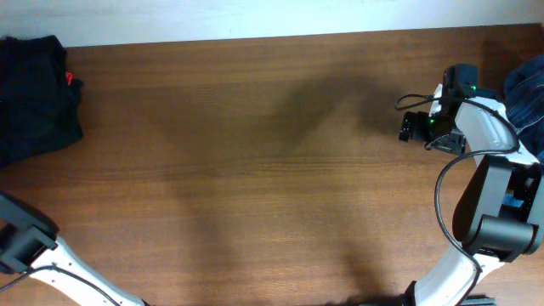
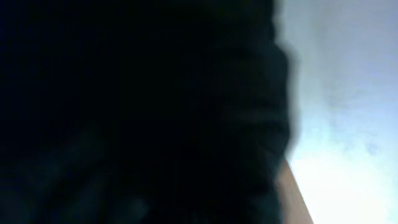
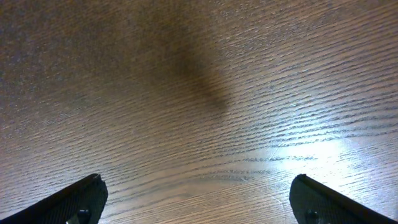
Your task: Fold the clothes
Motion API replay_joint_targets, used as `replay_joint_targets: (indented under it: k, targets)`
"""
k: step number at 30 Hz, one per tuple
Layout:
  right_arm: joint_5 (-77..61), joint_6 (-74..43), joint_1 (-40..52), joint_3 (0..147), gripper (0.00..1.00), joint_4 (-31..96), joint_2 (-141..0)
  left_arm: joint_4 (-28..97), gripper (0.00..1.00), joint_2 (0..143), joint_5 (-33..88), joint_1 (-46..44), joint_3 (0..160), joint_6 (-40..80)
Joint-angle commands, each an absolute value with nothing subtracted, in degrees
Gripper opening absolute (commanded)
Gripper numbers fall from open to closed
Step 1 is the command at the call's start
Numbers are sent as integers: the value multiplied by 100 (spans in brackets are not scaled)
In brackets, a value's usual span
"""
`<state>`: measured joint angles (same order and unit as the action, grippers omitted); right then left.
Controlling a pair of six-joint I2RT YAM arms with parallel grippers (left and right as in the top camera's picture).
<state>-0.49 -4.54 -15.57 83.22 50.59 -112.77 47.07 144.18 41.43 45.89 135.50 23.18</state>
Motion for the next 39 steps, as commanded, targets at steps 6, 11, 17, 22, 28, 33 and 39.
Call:
replay_joint_targets:
  k: [6, 11, 17, 22, 28, 33, 39]
  targets:
    - [-82, -491, -1579, 8401, 99, 5057, -11170, 4670, 56, 14370, 4368, 4755, 13548, 1806]
    - [-82, -491, -1579, 8401, 99, 5057, -11170, 4700, 63, 14079, 4069, 4689, 13716, 1568]
    - [-82, -491, -1579, 8401, 99, 5057, -11170, 4974, 65, 13351, 2779, 4657, 13963, 1313]
    - [-82, -491, -1579, 8401, 99, 5057, -11170, 5113, 66, 12779, 1345, 4504, 13963, 1153]
    - [-82, -491, -1579, 8401, 99, 5057, -11170, 5236, 60, 12615, 1739, 4224, 13963, 906]
    - [-82, -491, -1579, 8401, 98, 5057, -11170, 5686, 57, 12613, 1841, 3492, 13963, -228]
    - [-82, -491, -1577, 8401, 99, 5057, -11170, 6047, 63, 12615, -82, 2248, 13961, -1066]
